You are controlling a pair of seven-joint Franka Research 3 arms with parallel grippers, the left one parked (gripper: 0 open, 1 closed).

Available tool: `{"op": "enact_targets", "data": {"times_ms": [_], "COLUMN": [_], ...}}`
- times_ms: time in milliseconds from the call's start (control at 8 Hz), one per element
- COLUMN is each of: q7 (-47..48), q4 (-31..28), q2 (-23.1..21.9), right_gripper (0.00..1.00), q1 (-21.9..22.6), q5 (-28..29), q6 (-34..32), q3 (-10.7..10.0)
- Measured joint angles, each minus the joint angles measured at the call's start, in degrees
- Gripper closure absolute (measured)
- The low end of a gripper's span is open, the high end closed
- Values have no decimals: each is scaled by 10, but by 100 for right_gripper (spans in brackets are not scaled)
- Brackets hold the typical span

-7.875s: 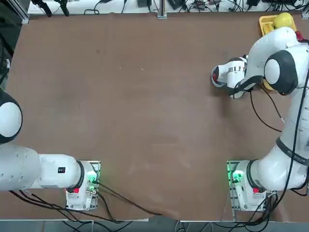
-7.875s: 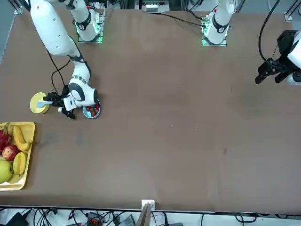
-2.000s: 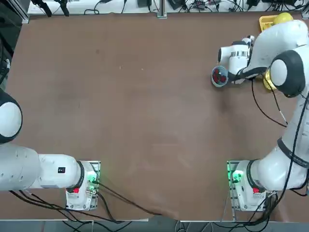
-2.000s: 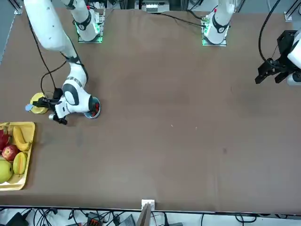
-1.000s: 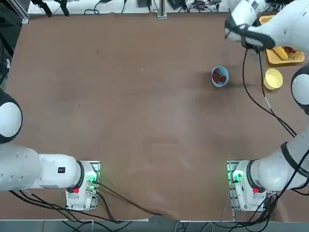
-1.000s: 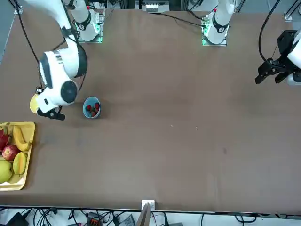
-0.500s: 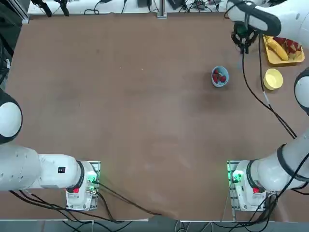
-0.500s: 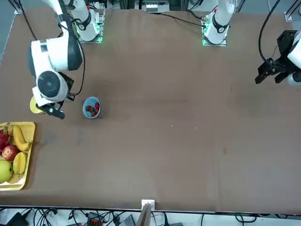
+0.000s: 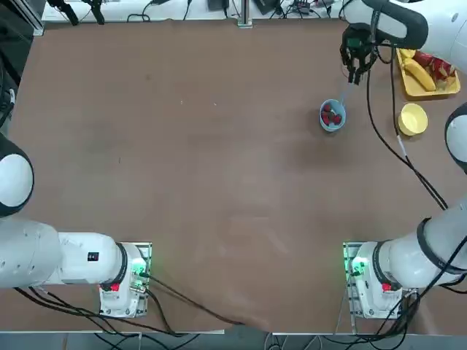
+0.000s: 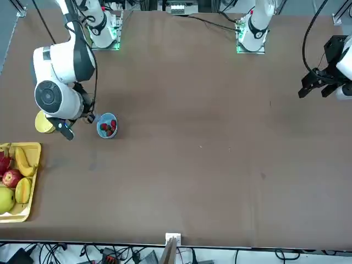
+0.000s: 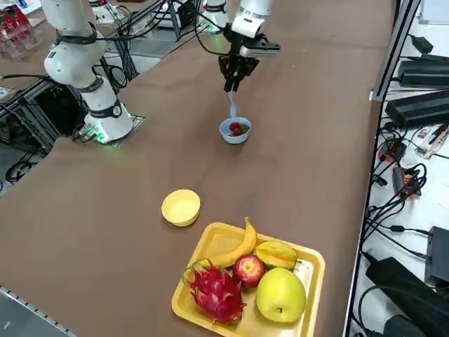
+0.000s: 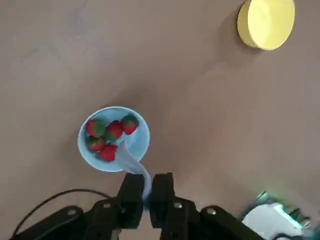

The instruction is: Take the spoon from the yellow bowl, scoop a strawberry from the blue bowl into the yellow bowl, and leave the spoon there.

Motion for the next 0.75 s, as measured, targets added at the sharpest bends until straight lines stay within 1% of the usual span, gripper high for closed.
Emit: {"op": "enact_targets", "data": {"times_ms": [375, 750], "q7": [81, 117], "q4": [-38, -86], "q2": [-3, -24], "right_gripper": [89, 89], "q1": [0, -11], "q5": [24, 69], "q6": [57, 108], "q3": [0, -2]}}
